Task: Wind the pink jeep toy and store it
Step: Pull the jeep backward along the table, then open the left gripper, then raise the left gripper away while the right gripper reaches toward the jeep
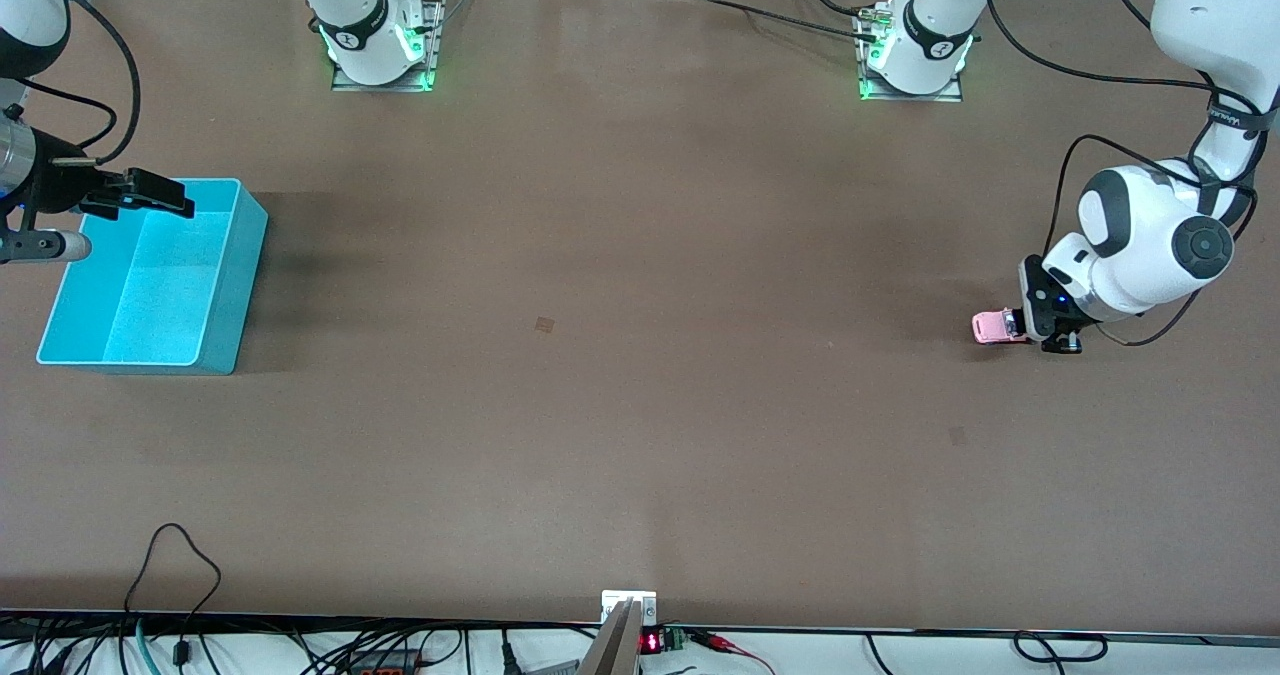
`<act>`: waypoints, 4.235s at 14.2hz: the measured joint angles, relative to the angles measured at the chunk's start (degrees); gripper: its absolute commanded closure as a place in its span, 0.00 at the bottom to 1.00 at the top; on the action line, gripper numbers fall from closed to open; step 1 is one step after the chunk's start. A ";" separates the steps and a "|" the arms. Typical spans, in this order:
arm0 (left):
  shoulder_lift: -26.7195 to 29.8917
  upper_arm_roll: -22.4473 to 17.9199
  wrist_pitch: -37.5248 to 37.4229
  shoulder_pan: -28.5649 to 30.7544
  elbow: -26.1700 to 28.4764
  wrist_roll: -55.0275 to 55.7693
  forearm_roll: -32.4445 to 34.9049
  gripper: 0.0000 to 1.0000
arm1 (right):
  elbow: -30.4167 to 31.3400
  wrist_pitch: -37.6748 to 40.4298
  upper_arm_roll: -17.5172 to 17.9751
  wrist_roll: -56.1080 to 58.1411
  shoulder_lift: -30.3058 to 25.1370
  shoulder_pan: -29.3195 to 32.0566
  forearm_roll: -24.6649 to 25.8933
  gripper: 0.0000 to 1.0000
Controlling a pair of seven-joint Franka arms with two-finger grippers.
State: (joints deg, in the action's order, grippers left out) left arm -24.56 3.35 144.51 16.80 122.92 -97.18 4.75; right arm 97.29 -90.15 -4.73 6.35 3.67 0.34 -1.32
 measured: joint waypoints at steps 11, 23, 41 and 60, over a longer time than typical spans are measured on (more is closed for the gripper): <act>-1.62 0.08 0.11 7.05 -2.47 -0.72 6.29 0.76 | 0.00 0.52 0.01 0.00 0.06 -0.46 0.00 0.00; -4.81 2.68 -1.89 12.87 -4.93 -3.22 8.66 0.00 | 0.00 0.98 0.01 0.00 0.08 -0.47 0.00 0.00; 4.91 13.59 -22.07 6.54 -10.82 -2.97 5.79 0.00 | -0.03 1.02 0.02 0.00 0.10 -0.65 0.00 0.00; 8.33 13.59 -21.76 -4.54 -18.39 62.42 -4.91 0.00 | 0.70 2.88 0.20 10.55 1.80 -2.51 -0.01 0.00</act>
State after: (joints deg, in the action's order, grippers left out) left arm -16.23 16.94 122.76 12.26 104.53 -34.76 -0.16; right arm 98.00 -87.28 -4.52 16.90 5.47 -2.17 -1.33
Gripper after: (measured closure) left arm 0.000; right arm 0.000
